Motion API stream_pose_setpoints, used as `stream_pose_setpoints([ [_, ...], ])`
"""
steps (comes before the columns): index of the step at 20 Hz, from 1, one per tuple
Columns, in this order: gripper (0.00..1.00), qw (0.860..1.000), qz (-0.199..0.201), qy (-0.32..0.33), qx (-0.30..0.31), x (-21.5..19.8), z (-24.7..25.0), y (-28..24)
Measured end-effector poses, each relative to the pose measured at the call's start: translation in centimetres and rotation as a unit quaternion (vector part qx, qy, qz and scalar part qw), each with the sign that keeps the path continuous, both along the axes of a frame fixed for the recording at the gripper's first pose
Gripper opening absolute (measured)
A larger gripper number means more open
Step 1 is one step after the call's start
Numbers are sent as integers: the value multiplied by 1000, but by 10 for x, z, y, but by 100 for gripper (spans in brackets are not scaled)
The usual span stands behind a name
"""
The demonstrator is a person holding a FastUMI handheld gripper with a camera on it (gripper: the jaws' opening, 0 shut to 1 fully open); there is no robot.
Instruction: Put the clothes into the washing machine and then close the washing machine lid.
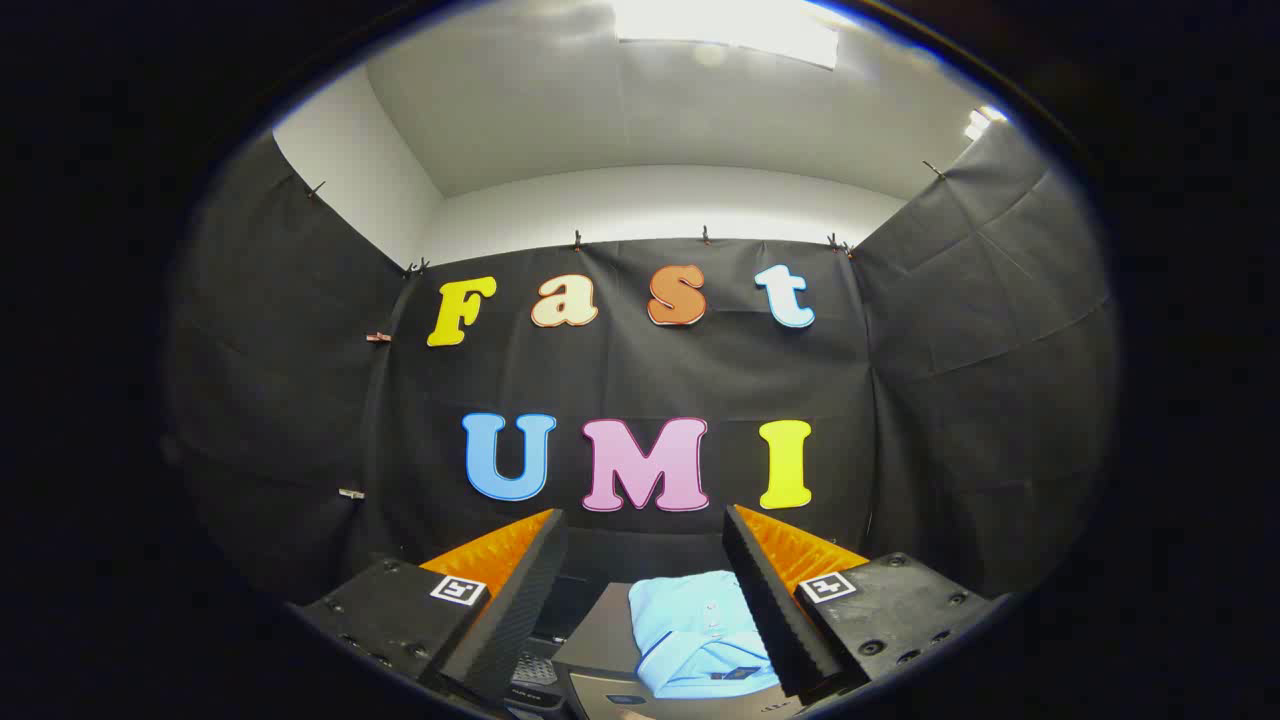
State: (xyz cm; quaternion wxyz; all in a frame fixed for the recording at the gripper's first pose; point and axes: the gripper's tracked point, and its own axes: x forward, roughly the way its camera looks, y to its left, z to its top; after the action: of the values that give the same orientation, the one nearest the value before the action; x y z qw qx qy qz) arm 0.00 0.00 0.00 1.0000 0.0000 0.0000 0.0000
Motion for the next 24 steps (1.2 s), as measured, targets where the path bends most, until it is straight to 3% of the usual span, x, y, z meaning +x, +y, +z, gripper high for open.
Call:
stream_pose_setpoints([
  [24, 98, 1000, -25, 19, -4, 12, -12, -21],
])
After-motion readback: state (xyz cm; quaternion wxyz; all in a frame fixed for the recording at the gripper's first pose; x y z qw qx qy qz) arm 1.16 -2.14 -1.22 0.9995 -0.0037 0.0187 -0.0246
